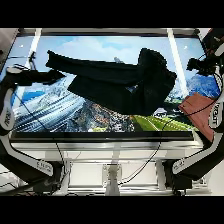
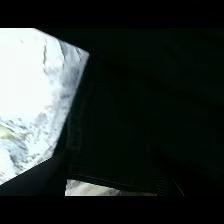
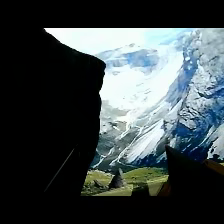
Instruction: Fold the clothes and pants, and hang the long-sleeved shirts on hangers.
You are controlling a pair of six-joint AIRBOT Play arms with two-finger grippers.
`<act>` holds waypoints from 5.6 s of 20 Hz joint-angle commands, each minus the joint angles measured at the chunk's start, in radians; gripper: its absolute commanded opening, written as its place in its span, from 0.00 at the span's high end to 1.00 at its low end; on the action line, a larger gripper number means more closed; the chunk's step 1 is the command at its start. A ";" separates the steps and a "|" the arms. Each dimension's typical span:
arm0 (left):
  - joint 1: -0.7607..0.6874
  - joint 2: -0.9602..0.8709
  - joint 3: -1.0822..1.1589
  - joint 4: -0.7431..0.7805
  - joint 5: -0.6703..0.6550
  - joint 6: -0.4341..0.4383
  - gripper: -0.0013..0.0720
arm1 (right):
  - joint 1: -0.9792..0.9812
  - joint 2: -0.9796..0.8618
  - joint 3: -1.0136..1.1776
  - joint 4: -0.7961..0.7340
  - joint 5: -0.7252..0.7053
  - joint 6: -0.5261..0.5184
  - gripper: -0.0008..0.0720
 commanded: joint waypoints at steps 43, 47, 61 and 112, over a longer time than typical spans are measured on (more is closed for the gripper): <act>-0.069 0.338 0.000 0.655 0.108 -0.478 0.95 | -0.014 -0.150 -0.109 0.307 -0.105 -0.003 0.31; -0.018 0.446 0.000 0.806 0.030 -0.513 0.95 | -0.022 -0.200 -0.155 0.362 -0.111 0.034 0.31; 0.023 0.389 -0.051 0.814 0.014 -0.513 0.95 | -0.020 -0.163 -0.179 0.515 -0.246 0.091 0.94; -0.097 0.685 -0.045 1.123 -0.036 -0.361 0.96 | -0.019 0.960 -1.249 0.151 -0.187 -0.082 0.94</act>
